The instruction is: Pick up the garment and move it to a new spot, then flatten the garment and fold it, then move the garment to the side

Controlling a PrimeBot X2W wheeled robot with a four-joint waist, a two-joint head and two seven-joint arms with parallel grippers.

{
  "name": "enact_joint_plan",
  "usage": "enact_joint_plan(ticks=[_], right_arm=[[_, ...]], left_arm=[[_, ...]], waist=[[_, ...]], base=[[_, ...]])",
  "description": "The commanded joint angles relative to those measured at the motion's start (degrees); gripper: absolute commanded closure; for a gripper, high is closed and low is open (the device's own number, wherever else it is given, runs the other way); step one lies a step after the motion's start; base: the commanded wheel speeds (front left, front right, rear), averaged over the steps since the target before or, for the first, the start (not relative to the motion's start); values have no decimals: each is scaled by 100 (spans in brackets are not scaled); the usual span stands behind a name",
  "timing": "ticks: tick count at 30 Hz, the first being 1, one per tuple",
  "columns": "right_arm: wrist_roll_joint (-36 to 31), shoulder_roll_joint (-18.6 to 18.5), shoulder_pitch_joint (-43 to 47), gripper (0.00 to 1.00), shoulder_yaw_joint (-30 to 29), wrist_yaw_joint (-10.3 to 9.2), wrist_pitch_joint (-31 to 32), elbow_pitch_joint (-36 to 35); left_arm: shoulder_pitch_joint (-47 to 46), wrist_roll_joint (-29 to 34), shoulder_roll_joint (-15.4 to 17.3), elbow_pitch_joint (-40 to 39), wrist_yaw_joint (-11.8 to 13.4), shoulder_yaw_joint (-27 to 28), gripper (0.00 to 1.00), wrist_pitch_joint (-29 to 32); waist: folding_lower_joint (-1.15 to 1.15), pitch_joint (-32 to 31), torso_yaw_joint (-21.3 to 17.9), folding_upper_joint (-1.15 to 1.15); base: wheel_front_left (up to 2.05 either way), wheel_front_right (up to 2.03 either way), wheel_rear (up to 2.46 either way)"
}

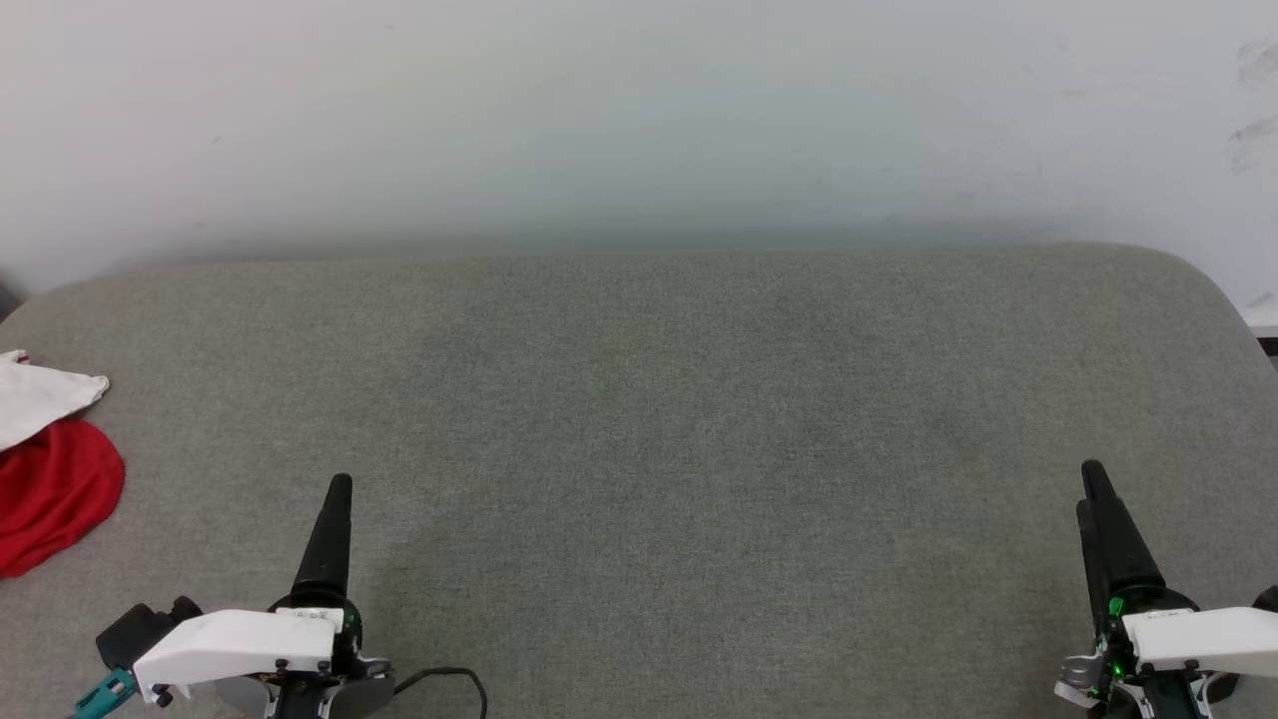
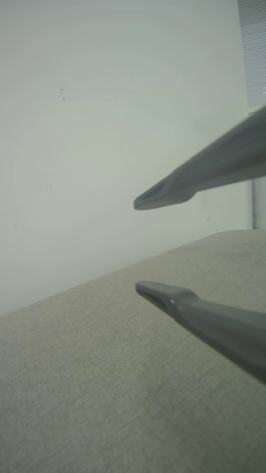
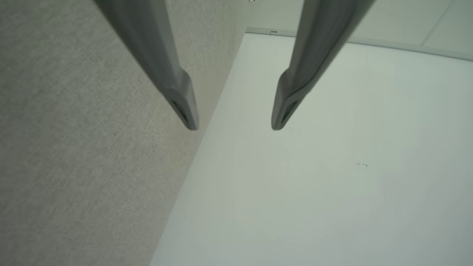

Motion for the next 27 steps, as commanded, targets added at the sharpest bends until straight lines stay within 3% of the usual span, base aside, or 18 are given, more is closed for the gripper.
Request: enact_joint_plan(ticks=[1, 12, 27], right_arm=[[-215, -12, -56, 0, -7, 0, -62, -166], [-1678, -13, 69, 0, 118, 0, -321, -597], [-3306, -13, 288, 0, 282, 0, -631, -847]], left_arm=[[-61, 191, 18, -156, 37, -28, 0, -47], [28, 1664, 22, -449, 463, -356, 0, -308], [131, 3281, 31, -552, 788, -723, 0, -619]], waist=[[0, 1, 1, 0], [0, 2, 11, 0], [0, -5, 24, 0]], base=[[0, 0, 0], [0, 0, 0], [0, 0, 0]])
